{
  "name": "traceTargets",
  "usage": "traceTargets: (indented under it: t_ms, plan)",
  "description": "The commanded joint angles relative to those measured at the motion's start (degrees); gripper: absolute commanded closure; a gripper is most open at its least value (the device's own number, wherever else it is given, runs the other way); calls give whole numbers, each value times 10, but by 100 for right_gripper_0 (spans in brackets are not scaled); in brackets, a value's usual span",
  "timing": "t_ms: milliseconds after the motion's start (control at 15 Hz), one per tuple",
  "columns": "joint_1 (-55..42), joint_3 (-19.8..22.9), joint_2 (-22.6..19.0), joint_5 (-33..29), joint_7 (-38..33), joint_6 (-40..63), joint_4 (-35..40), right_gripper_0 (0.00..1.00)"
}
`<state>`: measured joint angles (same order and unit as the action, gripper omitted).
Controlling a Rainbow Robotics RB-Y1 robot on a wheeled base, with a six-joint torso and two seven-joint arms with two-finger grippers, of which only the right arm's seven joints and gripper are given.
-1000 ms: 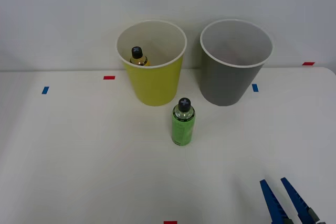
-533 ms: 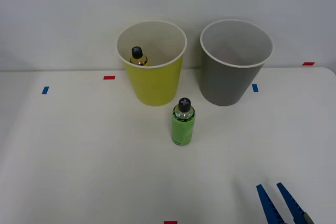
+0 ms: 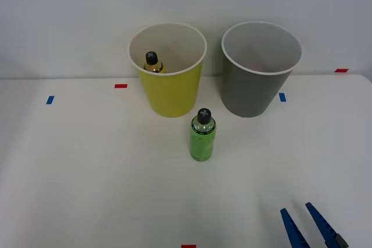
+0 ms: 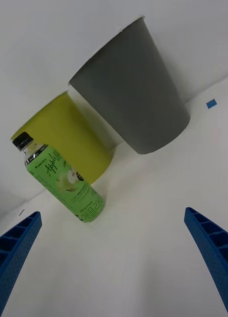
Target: Put cans in the gray bin, plastic bottles in the light green bin
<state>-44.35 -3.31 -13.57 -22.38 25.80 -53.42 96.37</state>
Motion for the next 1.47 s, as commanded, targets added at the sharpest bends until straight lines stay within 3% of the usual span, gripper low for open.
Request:
traceTargets:
  t_ms: [67, 267, 1133, 1333, 1467]
  plan:
    - [1, 7, 2, -21, 20, -4, 1, 0]
    - [15, 43, 14, -91, 32, -12, 1, 0]
    - [5, 38, 15, -79, 35, -20, 1, 0]
    - [1, 35, 17, -80, 58, -35, 1, 0]
    - [-6, 36, 18, -77, 120, -40, 1, 0]
